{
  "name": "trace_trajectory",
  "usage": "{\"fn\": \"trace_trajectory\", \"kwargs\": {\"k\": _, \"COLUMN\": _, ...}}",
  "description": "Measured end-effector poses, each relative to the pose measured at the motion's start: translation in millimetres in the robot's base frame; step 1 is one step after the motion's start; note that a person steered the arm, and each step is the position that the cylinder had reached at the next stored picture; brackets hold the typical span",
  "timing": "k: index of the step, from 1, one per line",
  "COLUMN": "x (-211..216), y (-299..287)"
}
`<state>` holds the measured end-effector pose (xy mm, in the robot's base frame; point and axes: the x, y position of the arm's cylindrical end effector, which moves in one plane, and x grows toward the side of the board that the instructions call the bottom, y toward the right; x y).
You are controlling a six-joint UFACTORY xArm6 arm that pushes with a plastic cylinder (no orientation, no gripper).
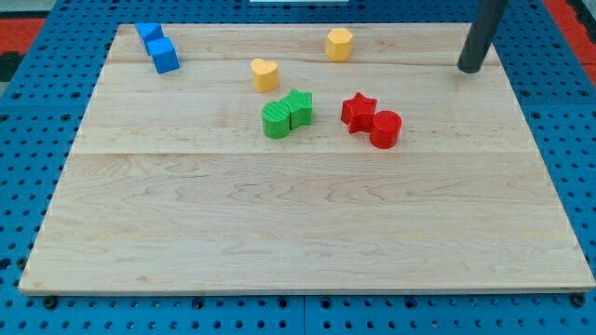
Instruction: Slide the yellow hexagon towards the yellow heart
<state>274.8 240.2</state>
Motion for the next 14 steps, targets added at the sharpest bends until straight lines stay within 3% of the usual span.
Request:
{"fn": "trace_trajectory", "kwargs": {"k": 1, "x": -41, "y": 0}}
{"fn": "trace_trajectory", "kwargs": {"k": 7, "x": -47, "y": -39}}
{"fn": "trace_trajectory", "kwargs": {"k": 9, "x": -75, "y": -51}}
{"fn": "trace_trajectory", "kwargs": {"k": 10, "x": -76, "y": -102}}
{"fn": "trace_trajectory", "kwargs": {"k": 12, "x": -30, "y": -197}}
{"fn": "trace_trajectory", "kwargs": {"k": 13, "x": -30, "y": -191}}
{"fn": "trace_trajectory", "kwargs": {"k": 14, "x": -20, "y": -234}}
